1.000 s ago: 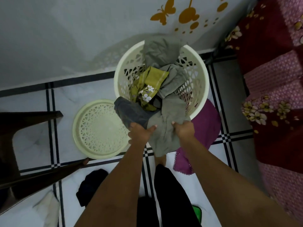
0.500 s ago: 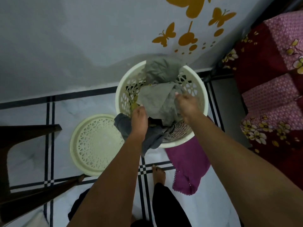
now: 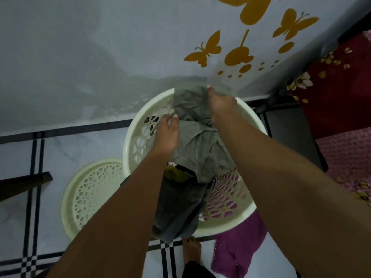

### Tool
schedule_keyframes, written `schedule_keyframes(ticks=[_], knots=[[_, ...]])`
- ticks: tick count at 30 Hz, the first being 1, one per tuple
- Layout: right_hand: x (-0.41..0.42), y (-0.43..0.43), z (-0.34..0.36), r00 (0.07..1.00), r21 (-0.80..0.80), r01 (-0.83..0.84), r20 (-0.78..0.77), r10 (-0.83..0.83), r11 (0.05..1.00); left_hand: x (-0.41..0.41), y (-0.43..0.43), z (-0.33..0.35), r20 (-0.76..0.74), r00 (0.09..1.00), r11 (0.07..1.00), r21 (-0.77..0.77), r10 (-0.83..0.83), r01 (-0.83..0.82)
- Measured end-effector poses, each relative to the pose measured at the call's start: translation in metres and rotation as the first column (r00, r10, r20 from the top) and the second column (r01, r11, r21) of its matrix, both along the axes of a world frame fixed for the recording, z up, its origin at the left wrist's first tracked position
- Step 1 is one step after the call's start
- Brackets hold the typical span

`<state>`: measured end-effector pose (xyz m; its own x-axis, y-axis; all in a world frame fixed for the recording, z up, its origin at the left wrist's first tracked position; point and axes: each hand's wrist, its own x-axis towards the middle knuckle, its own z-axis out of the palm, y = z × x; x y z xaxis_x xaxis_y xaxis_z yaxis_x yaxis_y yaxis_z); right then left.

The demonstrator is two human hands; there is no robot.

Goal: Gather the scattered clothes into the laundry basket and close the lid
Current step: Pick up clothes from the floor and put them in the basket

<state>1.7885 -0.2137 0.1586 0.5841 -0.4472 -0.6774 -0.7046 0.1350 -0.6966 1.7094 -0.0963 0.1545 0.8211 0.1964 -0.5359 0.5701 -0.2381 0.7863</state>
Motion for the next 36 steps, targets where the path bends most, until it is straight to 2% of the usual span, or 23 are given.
schedule_keyframes(ticks=[3, 8, 11, 15, 17, 19, 21, 23, 25, 29, 32, 36], knots=[[0.016, 0.002, -0.023, 0.987, -0.048, 0.161, -0.01, -0.162, 0.986, 0.029, 0.006, -0.016, -0.02, 1.0, 0.999, 0.043, 0.014, -0.013], [0.005, 0.006, -0.028, 0.982, 0.027, 0.154, 0.104, -0.156, 0.988, 0.056, 0.005, -0.023, -0.004, 0.997, 0.997, -0.004, 0.073, -0.073], [-0.014, 0.004, -0.019, 0.962, 0.125, 0.2, 0.164, -0.219, 0.972, 0.062, -0.005, -0.015, -0.021, 0.994, 0.989, -0.099, 0.106, -0.107], [-0.06, 0.005, -0.014, 0.964, 0.338, 0.183, 0.124, -0.236, 0.923, 0.063, -0.009, 0.001, -0.097, 0.979, 0.952, -0.234, 0.179, -0.197], [-0.083, 0.004, -0.017, 0.976, 0.478, 0.137, 0.084, -0.201, 0.867, 0.06, -0.008, 0.004, -0.079, 0.982, 0.948, -0.256, 0.174, -0.188], [-0.104, 0.002, -0.024, 0.983, 0.576, 0.158, -0.013, -0.184, 0.802, 0.052, -0.007, 0.001, -0.032, 0.99, 0.971, -0.195, 0.136, -0.14], [-0.121, -0.002, -0.036, 0.962, 0.529, 0.275, -0.151, -0.229, 0.803, 0.03, -0.005, -0.004, -0.069, 0.991, 0.991, -0.054, 0.117, -0.121], [-0.138, -0.007, -0.048, 0.923, 0.375, 0.371, -0.254, -0.291, 0.85, -0.006, 0.0, -0.022, -0.177, 0.982, 0.996, 0.076, 0.069, -0.056], [-0.149, -0.008, -0.054, 0.905, 0.286, 0.388, -0.298, -0.304, 0.876, -0.041, 0.007, -0.04, -0.249, 0.968, 0.997, 0.076, 0.004, 0.015], [-0.16, -0.008, -0.05, 0.952, 0.197, 0.263, -0.21, -0.221, 0.945, -0.075, 0.016, -0.052, -0.204, 0.979, 1.0, 0.021, 0.003, 0.001], [-0.171, -0.008, -0.036, 0.987, 0.12, 0.115, -0.129, -0.099, 0.986, -0.087, 0.018, -0.044, -0.159, 0.987, 0.996, 0.079, -0.037, 0.05], [-0.197, 0.011, 0.001, 0.999, 0.101, -0.043, -0.021, 0.045, 0.994, -0.111, 0.025, -0.013, -0.073, 0.993, 0.995, 0.037, 0.091, -0.088]])
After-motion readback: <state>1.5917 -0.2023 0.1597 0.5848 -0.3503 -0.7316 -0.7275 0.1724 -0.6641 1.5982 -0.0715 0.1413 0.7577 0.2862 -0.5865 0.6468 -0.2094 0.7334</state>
